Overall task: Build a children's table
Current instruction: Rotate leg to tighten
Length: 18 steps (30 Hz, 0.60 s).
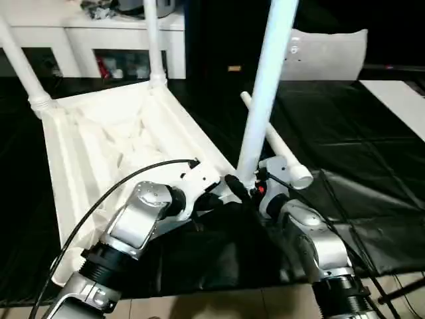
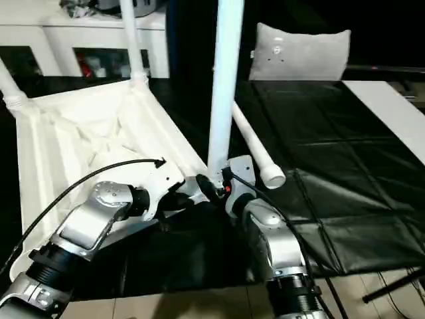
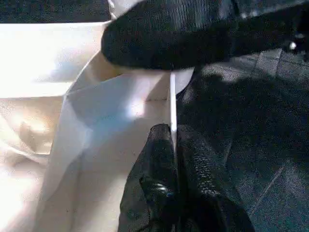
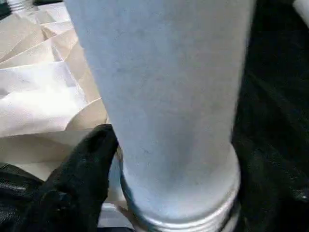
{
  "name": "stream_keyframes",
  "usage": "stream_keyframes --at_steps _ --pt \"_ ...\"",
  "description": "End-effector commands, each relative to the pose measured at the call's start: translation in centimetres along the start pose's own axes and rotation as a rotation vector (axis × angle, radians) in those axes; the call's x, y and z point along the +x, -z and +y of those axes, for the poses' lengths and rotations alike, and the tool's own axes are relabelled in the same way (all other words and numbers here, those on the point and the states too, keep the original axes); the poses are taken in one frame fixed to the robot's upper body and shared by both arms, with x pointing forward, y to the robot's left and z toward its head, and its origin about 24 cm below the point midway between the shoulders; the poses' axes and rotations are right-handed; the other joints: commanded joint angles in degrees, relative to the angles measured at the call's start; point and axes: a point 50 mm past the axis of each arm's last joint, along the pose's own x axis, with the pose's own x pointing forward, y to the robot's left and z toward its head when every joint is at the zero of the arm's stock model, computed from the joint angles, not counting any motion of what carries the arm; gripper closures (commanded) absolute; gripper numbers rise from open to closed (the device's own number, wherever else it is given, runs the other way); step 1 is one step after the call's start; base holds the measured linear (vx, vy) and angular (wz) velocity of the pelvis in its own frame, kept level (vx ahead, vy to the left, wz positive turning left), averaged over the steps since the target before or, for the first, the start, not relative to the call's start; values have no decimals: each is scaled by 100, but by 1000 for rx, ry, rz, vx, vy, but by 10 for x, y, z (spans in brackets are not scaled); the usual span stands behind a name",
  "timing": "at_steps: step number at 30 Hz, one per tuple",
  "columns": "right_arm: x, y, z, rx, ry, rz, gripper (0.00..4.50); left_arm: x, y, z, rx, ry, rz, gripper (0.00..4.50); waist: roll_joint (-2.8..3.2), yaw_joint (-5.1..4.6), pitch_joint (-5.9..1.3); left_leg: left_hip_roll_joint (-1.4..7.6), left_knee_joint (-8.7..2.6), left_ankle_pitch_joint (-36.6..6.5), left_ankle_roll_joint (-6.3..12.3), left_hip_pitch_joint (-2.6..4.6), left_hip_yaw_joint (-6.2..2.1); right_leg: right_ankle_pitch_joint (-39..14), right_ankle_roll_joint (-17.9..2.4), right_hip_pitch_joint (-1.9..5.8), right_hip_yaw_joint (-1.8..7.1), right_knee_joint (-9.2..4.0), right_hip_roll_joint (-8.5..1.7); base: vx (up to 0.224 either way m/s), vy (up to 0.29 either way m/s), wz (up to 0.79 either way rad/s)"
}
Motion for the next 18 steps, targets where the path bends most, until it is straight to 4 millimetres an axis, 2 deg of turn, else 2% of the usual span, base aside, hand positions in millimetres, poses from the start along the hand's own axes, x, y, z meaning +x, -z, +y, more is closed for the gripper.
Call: stream_keyframes --at_steps 1,8,9,10,12,13,15,18 --pt "-1 1 11 2 -105 -1 45 1 -17 -5 64 53 -68 450 62 34 -318 293 -362 -1158 135 72 -103 -493 -1200 234 273 -428 -437 0 0 0" --pt "-24 -2 -2 -99 -245 3 3 -11 -5 4 120 102 -44 450 66 108 -273 317 -389 -1510 66 101 -109 -1356 -1000 202 281 -499 -450 0 0 0" --pt "-30 -4 -4 -123 -290 2 3 -14 -2 5 143 133 -43 450 62 129 -273 311 -386 -1484 89 102 -113 -1356 -982 210 276 -507 -450 0 0 0" --pt "-37 -7 -9 -161 -350 10 3 -20 4 7 170 179 -23 450 82 135 -271 313 -391 -1466 95 93 -107 -1316 -994 195 283 -490 -451 0 0 0" --pt "-38 -8 -11 -170 -364 14 3 -21 6 7 179 191 -16 450 73 159 -274 312 -382 -1475 123 91 -102 -1322 -995 200 283 -487 -457 0 0 0" --pt "-41 -13 -16 -190 -404 21 3 -28 11 8 216 257 8 450 98 172 -274 310 -387 -1463 122 93 -107 -1289 -1014 195 277 -487 -454 0 0 0" --pt "-45 -15 -19 -253 -473 52 3 -33 15 9 235 307 25 450 78 185 -288 317 -380 -1407 132 100 -111 -1188 -1061 198 270 -468 -455 0 0 0" --pt "-47 -16 -21 -294 -529 80 3 -35 16 11 252 333 39 450 90 200 -292 318 -366 -1345 155 113 -96 -958 -1171 199 268 -437 -449 0 0 0"
